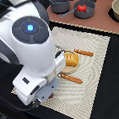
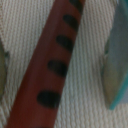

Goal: Interact with the objects in diverse but meaningful ways.

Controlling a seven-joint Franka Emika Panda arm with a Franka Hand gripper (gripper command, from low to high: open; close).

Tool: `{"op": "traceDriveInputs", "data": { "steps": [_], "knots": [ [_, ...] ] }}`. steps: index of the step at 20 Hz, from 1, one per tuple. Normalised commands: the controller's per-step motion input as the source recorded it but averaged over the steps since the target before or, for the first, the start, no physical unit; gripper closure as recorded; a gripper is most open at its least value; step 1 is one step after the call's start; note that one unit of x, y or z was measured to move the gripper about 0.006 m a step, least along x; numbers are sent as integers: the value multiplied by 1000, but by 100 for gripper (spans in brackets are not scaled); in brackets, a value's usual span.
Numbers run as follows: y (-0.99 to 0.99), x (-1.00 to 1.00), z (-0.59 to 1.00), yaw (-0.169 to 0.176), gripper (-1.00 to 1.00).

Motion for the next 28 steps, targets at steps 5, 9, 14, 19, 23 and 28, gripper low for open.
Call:
{"op": "traceDriveInputs", "data": {
  "steps": [5,9,14,19,23,28],
  "knots": [
    [-80,35,215,-8,100],
    [-85,-19,734,-26,100],
    [-159,-351,1000,-44,100],
    [31,-785,1000,-31,100],
    [360,-976,412,0,100],
    [405,-1000,-138,0,100]
  ]
}}
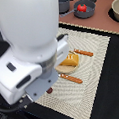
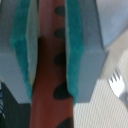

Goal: Interact with the objects in diverse but meaningful ways.

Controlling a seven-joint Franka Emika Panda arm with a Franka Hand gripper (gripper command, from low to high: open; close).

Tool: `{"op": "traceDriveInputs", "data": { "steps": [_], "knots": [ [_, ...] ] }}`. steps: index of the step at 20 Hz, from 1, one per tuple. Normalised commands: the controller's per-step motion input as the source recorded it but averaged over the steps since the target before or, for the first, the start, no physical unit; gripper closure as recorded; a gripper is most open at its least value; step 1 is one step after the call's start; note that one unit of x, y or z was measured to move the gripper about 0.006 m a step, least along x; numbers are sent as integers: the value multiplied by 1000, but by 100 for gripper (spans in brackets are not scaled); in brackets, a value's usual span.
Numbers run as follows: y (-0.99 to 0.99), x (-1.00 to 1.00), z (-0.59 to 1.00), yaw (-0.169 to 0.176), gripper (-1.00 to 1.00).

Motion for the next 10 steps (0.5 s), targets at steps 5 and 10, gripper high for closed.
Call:
{"op": "traceDriveInputs", "data": {
  "steps": [5,10],
  "knots": [
    [546,-1000,-75,0,100],
    [478,-1000,-238,3,100]
  ]
}}
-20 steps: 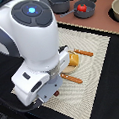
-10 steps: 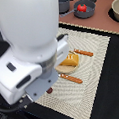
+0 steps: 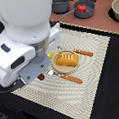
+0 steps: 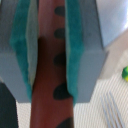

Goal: Interact with the objects in diverse but meaningful ways.

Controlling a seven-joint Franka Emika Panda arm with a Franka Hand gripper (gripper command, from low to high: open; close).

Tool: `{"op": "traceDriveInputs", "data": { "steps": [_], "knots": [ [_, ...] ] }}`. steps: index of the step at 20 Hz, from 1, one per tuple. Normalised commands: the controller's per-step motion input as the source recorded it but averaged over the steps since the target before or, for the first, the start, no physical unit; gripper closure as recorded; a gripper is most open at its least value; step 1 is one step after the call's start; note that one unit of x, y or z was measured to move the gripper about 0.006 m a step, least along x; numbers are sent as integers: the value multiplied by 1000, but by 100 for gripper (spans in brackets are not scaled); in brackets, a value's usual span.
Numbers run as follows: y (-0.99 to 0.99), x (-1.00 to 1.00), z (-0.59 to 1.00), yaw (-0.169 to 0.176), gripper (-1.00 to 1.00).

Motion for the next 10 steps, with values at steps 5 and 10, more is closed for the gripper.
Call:
{"op": "traceDriveInputs", "data": {
  "steps": [5,10],
  "knots": [
    [454,-1000,-261,3,100],
    [449,-1000,-275,1,100]
  ]
}}
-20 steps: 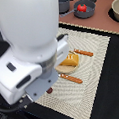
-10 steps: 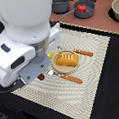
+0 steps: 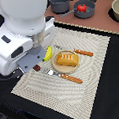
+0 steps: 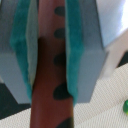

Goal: Interact with the objects in diverse but meaningful ways.

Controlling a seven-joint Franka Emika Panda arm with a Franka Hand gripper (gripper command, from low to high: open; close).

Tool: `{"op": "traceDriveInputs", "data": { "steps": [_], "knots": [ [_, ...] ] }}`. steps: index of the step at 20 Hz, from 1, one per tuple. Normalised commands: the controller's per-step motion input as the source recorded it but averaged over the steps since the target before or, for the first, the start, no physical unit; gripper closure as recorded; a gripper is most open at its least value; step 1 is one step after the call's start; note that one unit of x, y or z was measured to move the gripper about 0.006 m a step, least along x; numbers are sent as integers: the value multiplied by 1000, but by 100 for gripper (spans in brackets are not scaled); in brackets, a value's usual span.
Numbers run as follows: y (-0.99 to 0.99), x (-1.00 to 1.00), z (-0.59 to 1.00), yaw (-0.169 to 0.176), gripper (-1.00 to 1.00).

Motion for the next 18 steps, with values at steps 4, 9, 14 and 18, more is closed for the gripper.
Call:
{"op": "traceDriveInputs", "data": {
  "steps": [4,9,14,18],
  "knots": [
    [451,-1000,-337,0,100],
    [482,-997,-317,0,100],
    [414,-946,-525,0,100],
    [436,-834,-398,9,100]
  ]
}}
